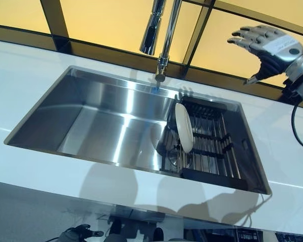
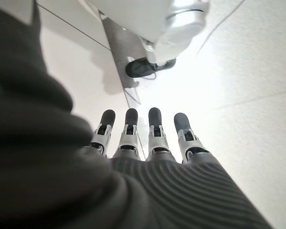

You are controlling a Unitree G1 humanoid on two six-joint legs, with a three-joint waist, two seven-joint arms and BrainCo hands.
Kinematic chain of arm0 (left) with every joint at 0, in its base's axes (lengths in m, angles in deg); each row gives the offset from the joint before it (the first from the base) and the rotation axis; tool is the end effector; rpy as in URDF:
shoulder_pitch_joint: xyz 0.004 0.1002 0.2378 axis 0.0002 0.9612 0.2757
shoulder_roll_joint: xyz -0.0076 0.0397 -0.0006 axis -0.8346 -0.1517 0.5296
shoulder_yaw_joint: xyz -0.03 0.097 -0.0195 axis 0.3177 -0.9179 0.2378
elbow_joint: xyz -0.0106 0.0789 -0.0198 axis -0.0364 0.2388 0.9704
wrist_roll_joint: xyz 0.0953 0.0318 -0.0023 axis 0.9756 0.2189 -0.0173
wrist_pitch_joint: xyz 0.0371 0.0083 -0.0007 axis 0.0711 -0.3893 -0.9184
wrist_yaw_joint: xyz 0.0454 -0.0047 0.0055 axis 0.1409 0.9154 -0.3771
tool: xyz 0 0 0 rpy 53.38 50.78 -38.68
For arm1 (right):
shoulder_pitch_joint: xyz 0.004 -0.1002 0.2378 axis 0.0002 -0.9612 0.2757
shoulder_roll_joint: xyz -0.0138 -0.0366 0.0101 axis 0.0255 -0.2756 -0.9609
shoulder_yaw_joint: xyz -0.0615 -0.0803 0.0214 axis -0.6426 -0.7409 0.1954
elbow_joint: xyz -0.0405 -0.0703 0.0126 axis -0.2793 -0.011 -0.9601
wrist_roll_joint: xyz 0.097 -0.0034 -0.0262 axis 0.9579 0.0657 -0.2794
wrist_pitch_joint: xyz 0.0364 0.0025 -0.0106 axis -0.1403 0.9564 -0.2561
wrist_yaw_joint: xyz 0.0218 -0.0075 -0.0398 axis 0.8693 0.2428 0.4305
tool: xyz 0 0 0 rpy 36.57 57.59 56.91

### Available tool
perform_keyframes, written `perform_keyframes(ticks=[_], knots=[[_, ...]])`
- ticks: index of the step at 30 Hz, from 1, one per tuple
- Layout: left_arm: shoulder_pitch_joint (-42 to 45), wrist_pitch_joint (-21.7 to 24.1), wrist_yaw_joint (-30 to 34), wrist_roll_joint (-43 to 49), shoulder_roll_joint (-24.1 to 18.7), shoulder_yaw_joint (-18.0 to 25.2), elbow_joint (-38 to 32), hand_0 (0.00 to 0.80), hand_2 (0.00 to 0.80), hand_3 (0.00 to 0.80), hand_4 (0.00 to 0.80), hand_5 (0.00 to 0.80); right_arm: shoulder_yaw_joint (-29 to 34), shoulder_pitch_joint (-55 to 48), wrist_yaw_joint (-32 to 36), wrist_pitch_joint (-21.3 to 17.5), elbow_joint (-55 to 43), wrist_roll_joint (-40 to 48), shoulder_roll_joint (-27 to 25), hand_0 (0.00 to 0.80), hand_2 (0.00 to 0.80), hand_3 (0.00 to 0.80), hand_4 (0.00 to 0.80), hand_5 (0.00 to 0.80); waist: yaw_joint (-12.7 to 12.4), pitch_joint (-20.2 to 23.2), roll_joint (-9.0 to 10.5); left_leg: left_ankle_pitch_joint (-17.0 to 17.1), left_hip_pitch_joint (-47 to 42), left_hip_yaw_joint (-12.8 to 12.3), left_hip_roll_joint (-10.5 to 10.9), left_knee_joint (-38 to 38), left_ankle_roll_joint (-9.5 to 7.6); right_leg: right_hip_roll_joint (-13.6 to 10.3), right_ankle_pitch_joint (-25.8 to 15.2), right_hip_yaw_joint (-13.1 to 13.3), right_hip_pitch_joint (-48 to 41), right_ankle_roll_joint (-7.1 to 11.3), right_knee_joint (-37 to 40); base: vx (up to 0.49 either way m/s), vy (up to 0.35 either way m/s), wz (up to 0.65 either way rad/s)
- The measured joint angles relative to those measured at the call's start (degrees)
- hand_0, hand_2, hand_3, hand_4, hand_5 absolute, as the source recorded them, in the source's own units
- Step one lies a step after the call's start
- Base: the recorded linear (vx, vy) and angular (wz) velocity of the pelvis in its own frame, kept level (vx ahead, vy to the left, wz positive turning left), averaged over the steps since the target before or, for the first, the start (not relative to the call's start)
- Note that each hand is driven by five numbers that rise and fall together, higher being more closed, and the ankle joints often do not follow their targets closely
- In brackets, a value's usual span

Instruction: Take plates into dishwasher

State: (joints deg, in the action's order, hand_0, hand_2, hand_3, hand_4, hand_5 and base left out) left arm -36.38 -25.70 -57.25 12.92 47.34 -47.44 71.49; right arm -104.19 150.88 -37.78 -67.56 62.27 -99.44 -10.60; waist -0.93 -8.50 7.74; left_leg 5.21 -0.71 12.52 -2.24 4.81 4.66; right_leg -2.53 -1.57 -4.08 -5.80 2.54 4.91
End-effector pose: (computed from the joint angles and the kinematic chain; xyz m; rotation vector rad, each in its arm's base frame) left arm 0.0991 0.2676 -0.0941 0.5246 1.2570 -0.1350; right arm 0.2731 -0.2682 0.3136 -1.9136 -0.6374 0.0988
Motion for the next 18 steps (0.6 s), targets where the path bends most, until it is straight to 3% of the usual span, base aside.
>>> perform_keyframes(ticks=[3,4,7,9,10,11,14,18], knots=[[-0.7,0.3,0.2,0.0,0.8,-0.1,-2.1,0.0,0.0,0.0,0.0,0.0,-1.3,1.7,2.3,-1.1,-2.4,-2.3,-1.6,0.0,0.0,0.0,0.0,0.0,-0.1,-0.3,-0.53,0.6,0.6,-0.7,-0.1,0.0,0.33,0.4,0.7,-2.0,-0.8,-0.4,0.0,0.0,-0.139,0.44],[-0.8,0.3,0.3,0.0,1.4,-0.3,-2.9,0.0,0.0,0.0,0.0,0.0,-1.4,1.7,3.1,-1.6,-3.8,-3.6,-2.6,0.0,0.0,0.0,0.0,0.0,0.0,-0.6,-1.06,0.3,1.3,-2.2,-0.5,0.2,0.14,0.4,1.0,-3.1,-1.1,-0.5,0.0,-0.001,-0.086,0.53],[-0.3,0.5,0.4,0.1,2.7,-1.4,-3.9,0.0,0.0,0.0,0.0,0.0,-1.6,1.7,5.1,-3.7,-7.7,-7.5,-5.6,0.0,0.0,0.0,0.0,0.0,0.1,-0.3,-2.14,0.3,2.2,-10.3,-2.8,0.2,-0.02,0.1,1.7,-6.7,-1.4,-0.71,0.0,0.011,-0.042,0.59],[0.2,0.6,0.4,0.1,3.0,-2.2,-3.9,0.0,0.0,0.0,0.0,0.0,-1.8,1.7,6.0,-5.5,-8.5,-9.5,-6.0,0.0,0.0,0.0,0.0,0.0,0.1,0.0,-2.5,0.7,2.2,-12.5,-3.1,-0.9,-0.94,-0.4,1.9,-7.8,-2.1,-0.46,-0.1,0.017,-0.003,0.34],[0.5,0.6,0.4,0.1,3.1,-2.2,-3.9,0.0,0.0,0.0,0.0,0.0,-2.2,1.8,6.1,-5.8,-8.6,-10.0,-6.0,0.0,0.0,0.0,0.0,0.0,0.0,0.2,-2.81,1.6,2.2,-12.5,-3.0,-1.0,-1.16,-0.4,2.1,-8.0,-2.3,-0.25,-0.1,0.014,0.019,0.2],[0.9,0.5,0.4,0.1,3.1,-2.2,-3.9,0.0,0.0,0.0,0.0,0.0,-3.7,2.5,6.1,-6.6,-8.6,-10.9,-6.1,0.0,0.0,0.0,0.0,0.0,0.1,0.5,-2.93,1.8,2.0,-12.4,-2.6,-0.9,0.02,-0.7,2.4,-8.2,-2.7,0.19,-0.1,0.002,0.034,0.19],[0.9,0.2,0.3,0.1,3.1,-2.2,-3.9,0.0,0.0,0.0,0.0,0.0,-8.6,6.5,6.1,-9.7,-8.5,-13.9,-6.0,0.0,0.0,0.0,0.0,0.0,0.0,0.5,-2.9,2.7,1.4,-12.2,-1.2,0.0,-0.28,-1.7,2.7,-8.0,-3.1,1.27,-0.1,-0.005,0.033,0.13],[0.8,-0.1,0.2,0.0,2.7,-2.2,-3.8,0.0,0.0,0.0,0.0,0.0,-10.8,8.7,6.2,-13.8,-9.0,-17.0,-5.4,0.0,0.0,0.0,0.0,0.0,0.0,0.9,-2.39,2.7,1.4,-12.1,-1.1,0.0,-0.35,-1.7,2.8,-7.6,-3.2,1.45,-0.1,-0.003,0.022,0.03]])
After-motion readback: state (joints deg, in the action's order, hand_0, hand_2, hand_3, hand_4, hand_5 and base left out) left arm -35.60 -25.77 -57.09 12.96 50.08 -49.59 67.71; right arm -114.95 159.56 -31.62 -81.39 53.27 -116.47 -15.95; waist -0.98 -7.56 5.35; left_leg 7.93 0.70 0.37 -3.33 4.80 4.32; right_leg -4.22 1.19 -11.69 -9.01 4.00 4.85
